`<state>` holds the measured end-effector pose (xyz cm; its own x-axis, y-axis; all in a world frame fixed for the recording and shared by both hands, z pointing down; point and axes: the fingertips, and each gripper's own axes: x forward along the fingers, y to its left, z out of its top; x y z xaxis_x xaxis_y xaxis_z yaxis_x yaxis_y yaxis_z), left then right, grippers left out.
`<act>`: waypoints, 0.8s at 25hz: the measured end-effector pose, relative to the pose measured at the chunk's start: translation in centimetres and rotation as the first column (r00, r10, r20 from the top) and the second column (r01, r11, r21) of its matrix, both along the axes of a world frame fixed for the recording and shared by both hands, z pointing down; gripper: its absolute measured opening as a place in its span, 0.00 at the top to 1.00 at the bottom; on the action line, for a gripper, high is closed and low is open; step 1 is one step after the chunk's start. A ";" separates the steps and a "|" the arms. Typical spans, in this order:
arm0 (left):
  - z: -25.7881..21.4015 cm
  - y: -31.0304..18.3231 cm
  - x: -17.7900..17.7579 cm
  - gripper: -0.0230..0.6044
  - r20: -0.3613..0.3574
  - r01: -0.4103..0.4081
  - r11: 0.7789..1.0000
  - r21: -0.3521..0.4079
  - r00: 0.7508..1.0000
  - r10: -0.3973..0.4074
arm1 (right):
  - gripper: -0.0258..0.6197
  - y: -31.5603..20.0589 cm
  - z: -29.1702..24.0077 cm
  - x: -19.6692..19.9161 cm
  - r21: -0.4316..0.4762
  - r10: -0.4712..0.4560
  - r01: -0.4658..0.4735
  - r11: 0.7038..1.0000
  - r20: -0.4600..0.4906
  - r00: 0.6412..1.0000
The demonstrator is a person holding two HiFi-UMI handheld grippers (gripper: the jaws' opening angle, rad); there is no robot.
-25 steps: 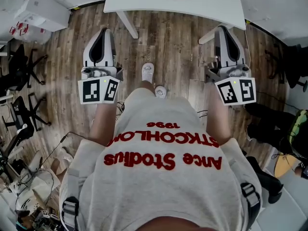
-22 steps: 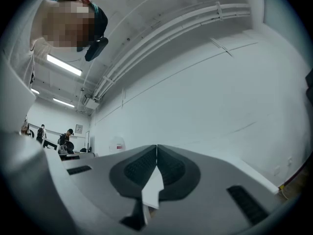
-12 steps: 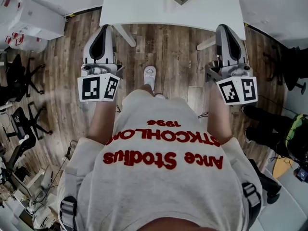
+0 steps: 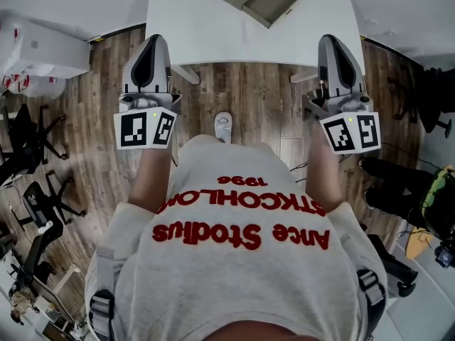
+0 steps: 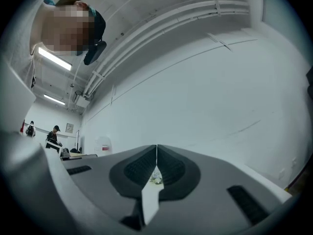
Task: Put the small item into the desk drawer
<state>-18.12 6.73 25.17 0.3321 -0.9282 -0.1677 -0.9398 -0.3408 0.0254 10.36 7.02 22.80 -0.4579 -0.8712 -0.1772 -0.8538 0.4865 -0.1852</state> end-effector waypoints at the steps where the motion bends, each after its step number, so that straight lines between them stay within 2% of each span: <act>1: -0.1 -0.5 -0.1 0.96 -0.003 -0.003 1.000 0.001 1.000 0.003 | 0.95 -0.4 0.0 0.0 -0.002 0.005 -0.005 1.000 0.001 1.000; 10: 0.3 -4.4 -0.6 0.96 -0.017 -0.034 0.999 -0.012 0.999 0.034 | 0.95 -2.9 0.6 0.6 -0.040 0.053 -0.052 0.998 0.024 0.998; 20: 1.9 -7.0 -0.5 0.96 -0.024 -0.027 0.998 -0.062 0.999 0.026 | 0.95 -6.2 2.2 0.3 -0.093 0.029 -0.027 0.995 0.023 0.999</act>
